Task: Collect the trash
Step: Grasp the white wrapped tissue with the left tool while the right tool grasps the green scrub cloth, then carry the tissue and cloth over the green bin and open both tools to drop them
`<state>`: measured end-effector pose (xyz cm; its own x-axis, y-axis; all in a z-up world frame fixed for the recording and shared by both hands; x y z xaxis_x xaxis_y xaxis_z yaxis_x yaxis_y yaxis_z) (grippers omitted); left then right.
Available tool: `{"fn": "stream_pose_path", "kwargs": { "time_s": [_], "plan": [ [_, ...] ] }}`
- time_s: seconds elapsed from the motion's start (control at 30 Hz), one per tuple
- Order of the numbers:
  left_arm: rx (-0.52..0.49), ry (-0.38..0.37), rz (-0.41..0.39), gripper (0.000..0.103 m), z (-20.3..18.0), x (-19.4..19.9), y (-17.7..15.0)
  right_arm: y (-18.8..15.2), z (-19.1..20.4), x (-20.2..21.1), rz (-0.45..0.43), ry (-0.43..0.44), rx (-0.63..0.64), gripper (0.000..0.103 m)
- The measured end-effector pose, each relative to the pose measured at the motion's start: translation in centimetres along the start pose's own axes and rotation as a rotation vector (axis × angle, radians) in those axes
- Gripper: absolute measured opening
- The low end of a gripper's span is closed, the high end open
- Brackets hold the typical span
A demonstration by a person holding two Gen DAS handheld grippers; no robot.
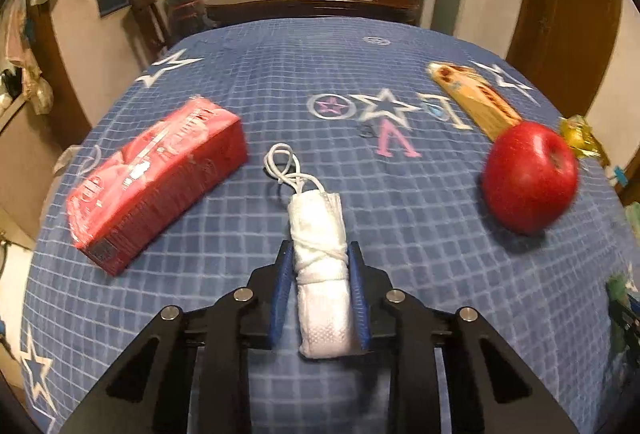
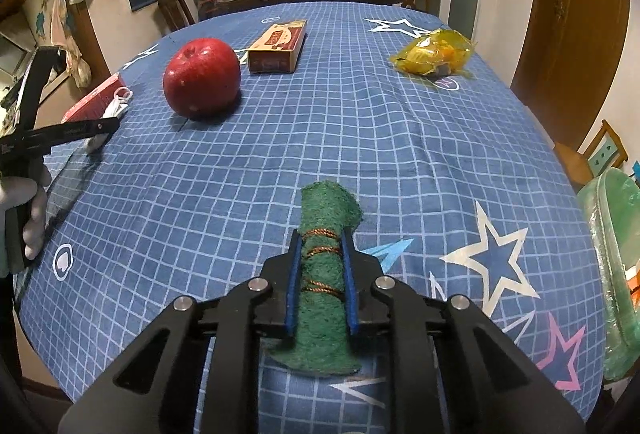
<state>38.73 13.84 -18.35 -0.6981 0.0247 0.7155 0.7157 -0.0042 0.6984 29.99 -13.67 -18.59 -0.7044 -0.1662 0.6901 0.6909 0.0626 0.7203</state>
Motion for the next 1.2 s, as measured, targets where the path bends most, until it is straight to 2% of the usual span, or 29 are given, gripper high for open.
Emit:
{"fn": "stream_pose_path", "kwargs": {
  "time_s": [0.2, 0.47, 0.77, 0.97, 1.1, 1.2],
  "plan": [
    [-0.051, -0.091, -0.025, 0.028, -3.6, 2.2, -1.8, 0.1, 0.3, 0.8, -0.039, 0.004, 0.007, 0.016],
    [-0.109, -0.183, -0.133, 0.028, -9.4, 8.0, -3.2, 0.3, 0.6, 2.1, -0.101, 0.018, 0.011, 0.016],
    [-0.146, -0.172, -0.287, 0.028, -14.7, 13.3, -3.7, 2.4, 1.3, 7.0, -0.281, 0.010, 0.039, 0.016],
    [-0.131, -0.159, -0.407, 0.028, -16.8, 17.1, -3.0, 4.5, 2.3, 11.8, -0.442, 0.010, 0.072, 0.016],
    [-0.142, -0.149, -0.497, 0.028, -18.2, 20.3, -3.1, 5.3, 2.4, 14.3, -0.528, 0.015, 0.081, 0.016],
    [-0.147, -0.146, -0.536, 0.028, -18.9, 22.2, -3.0, 5.7, 1.9, 15.5, -0.571, 0.018, 0.080, 0.016]
  ]
}}
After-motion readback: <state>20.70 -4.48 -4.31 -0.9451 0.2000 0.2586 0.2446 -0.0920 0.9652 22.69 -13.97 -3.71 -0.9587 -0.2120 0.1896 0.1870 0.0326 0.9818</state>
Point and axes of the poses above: each gripper's, at about its wrist camera, not at the fingertips, and x roughly against the way its jaws point, z to its left, y to its top, the point moved 7 cm from there along -x, roughly the way its jaws point, and after that the axes turned 5 degrees about -z, right-handed, at the moved point
